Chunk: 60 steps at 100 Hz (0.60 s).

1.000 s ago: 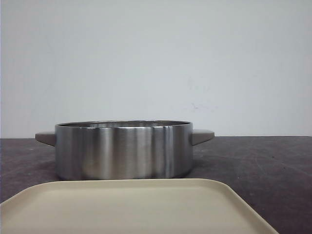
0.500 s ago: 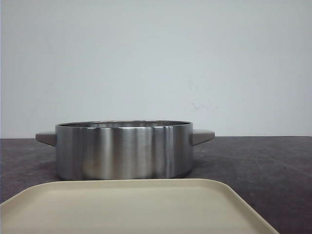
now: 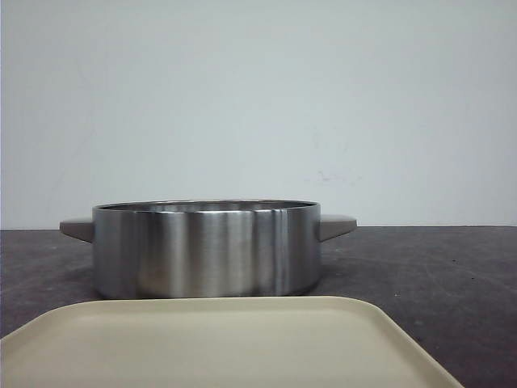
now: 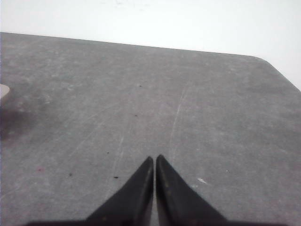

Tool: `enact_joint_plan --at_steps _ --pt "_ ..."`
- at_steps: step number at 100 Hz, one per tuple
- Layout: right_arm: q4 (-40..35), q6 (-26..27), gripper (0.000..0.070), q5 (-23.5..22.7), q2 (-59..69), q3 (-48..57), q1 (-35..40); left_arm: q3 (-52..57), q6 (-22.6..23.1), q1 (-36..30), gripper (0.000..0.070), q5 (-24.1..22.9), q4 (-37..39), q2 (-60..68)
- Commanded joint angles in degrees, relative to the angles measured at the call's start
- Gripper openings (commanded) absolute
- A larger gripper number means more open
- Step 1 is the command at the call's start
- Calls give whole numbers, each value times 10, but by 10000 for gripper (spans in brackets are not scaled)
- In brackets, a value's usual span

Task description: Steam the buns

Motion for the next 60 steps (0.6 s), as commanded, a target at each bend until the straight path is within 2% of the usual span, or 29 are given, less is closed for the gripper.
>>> enact_joint_plan --at_steps 1,24,49,60 --pt "6 -6 7 0 0 -1 -1 -49 4 18 0 5 34 -10" --pt "6 -6 7 0 0 -1 -1 -172 1 93 0 63 117 -42" --pt "6 -6 7 0 0 -1 -1 -239 3 115 0 64 123 -81" --pt "6 -6 7 0 0 -1 -1 -239 13 115 0 64 82 -93"
